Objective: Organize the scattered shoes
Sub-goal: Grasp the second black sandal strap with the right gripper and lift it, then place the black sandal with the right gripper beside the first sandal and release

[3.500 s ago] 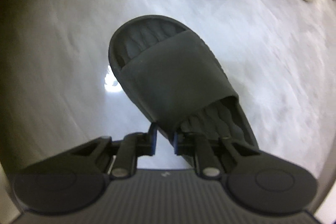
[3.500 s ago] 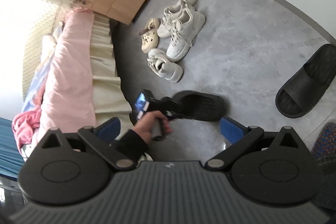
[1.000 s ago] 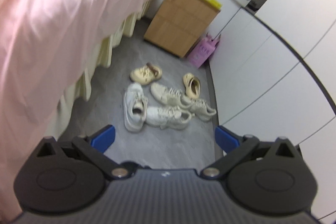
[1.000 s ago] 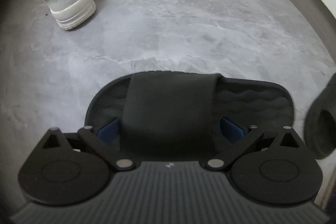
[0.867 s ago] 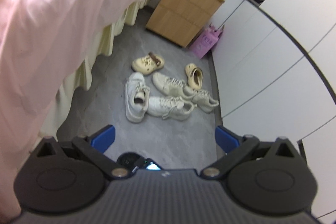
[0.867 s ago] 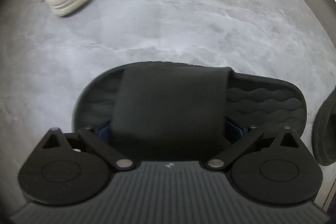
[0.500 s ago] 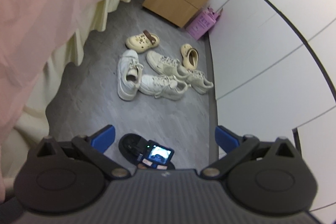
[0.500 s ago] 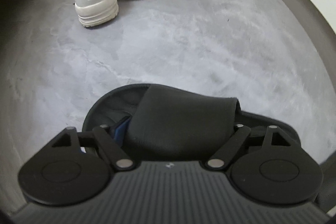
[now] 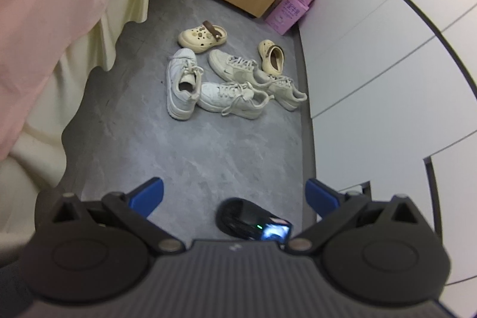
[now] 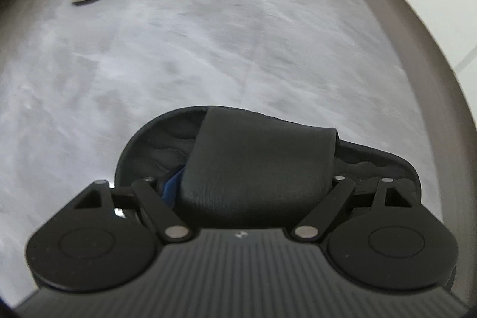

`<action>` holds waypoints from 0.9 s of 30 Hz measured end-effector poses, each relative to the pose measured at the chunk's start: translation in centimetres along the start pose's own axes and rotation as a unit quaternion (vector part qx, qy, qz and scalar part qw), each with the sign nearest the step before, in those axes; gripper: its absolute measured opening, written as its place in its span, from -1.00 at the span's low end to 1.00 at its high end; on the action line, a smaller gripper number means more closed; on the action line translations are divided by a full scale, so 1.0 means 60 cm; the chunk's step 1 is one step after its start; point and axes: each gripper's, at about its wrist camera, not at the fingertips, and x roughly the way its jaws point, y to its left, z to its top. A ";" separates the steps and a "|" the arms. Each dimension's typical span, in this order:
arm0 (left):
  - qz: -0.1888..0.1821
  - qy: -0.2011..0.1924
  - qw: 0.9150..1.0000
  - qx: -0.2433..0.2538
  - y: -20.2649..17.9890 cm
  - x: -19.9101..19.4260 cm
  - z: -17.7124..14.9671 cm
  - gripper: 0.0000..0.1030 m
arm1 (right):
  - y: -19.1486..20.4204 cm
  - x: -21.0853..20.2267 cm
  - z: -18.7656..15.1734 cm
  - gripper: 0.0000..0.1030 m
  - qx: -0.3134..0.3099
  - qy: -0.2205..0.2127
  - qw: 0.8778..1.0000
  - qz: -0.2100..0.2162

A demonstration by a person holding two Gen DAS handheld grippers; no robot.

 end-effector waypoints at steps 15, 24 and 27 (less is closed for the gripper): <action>0.035 0.010 0.999 0.027 -0.014 0.024 -0.013 0.99 | -0.119 -0.003 -0.044 0.66 -0.005 0.005 1.000 0.023; 0.056 -0.004 0.997 0.058 -0.025 0.028 -0.010 0.99 | -0.110 -0.043 -0.049 1.00 -0.022 -0.024 0.999 -0.022; 0.053 -0.007 0.996 0.070 -0.033 0.025 -0.013 0.99 | -0.115 -0.081 -0.039 1.00 0.008 -0.047 0.999 -0.014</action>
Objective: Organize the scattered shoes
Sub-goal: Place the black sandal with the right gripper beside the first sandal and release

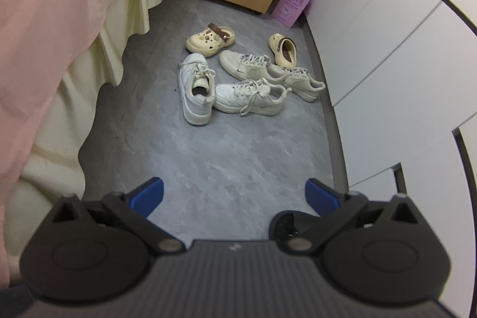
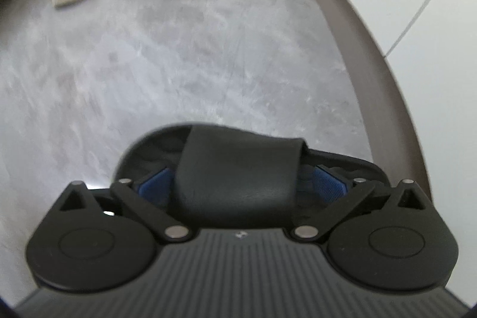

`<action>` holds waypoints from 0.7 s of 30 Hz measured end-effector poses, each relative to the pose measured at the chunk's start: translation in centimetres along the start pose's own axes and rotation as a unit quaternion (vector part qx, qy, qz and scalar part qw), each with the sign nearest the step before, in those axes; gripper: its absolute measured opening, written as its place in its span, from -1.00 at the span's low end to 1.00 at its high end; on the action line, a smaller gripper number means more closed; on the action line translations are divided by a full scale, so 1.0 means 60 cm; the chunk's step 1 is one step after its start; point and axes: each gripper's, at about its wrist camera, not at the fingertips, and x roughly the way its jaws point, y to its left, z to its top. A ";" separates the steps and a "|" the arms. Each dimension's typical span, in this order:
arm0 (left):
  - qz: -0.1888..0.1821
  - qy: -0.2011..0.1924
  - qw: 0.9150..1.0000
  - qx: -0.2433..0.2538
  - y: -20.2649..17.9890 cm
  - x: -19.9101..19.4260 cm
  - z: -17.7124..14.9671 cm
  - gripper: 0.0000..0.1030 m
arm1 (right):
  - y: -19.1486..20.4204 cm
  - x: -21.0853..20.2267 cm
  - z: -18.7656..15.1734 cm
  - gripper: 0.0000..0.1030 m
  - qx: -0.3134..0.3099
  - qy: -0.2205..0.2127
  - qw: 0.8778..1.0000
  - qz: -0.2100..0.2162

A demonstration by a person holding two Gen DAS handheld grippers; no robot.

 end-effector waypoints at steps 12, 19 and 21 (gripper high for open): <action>-0.009 0.008 0.998 0.059 -0.027 -0.009 -0.017 0.99 | 0.084 -0.289 0.145 1.00 0.110 -0.069 0.986 0.102; -0.004 -0.009 0.998 0.057 0.009 -0.037 -0.011 0.99 | 0.108 -0.494 0.179 1.00 0.140 -0.027 0.983 0.118; 0.002 -0.006 0.998 0.058 0.016 -0.030 -0.004 0.99 | 0.109 -0.539 0.176 1.00 0.145 -0.031 0.980 0.132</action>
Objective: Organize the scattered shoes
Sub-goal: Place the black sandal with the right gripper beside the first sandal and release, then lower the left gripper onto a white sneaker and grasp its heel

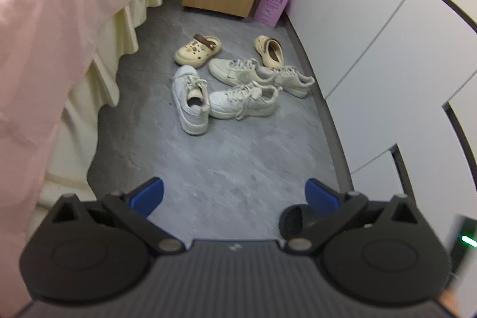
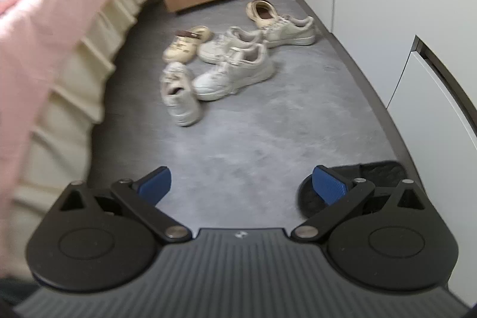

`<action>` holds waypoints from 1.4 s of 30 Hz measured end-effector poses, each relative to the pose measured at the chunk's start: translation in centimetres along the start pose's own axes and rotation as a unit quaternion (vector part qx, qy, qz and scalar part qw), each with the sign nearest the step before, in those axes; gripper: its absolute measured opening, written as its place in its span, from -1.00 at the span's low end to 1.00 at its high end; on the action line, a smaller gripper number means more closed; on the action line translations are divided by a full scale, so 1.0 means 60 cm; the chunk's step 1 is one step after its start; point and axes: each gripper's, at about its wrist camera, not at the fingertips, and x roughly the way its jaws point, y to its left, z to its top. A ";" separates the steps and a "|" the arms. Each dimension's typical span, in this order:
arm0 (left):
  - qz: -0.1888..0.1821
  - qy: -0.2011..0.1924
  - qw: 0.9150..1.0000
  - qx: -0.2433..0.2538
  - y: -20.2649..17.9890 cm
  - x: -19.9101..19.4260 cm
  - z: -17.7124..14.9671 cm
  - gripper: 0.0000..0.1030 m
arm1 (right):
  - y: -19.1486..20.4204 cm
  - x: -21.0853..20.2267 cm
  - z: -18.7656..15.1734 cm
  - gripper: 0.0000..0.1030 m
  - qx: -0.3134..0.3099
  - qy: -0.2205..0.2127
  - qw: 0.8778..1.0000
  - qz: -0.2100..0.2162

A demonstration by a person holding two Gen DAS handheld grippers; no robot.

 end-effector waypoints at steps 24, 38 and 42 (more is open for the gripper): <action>0.128 0.040 0.986 0.102 0.008 0.577 0.282 0.99 | 0.005 0.026 0.087 1.00 0.197 0.050 0.968 0.146; 0.131 0.126 0.982 0.057 0.097 0.923 0.321 0.99 | -0.069 0.164 0.185 1.00 0.322 0.046 0.936 0.138; 0.139 0.140 0.979 0.048 0.119 0.972 0.324 0.93 | -0.059 0.199 0.200 1.00 0.318 0.067 0.933 0.154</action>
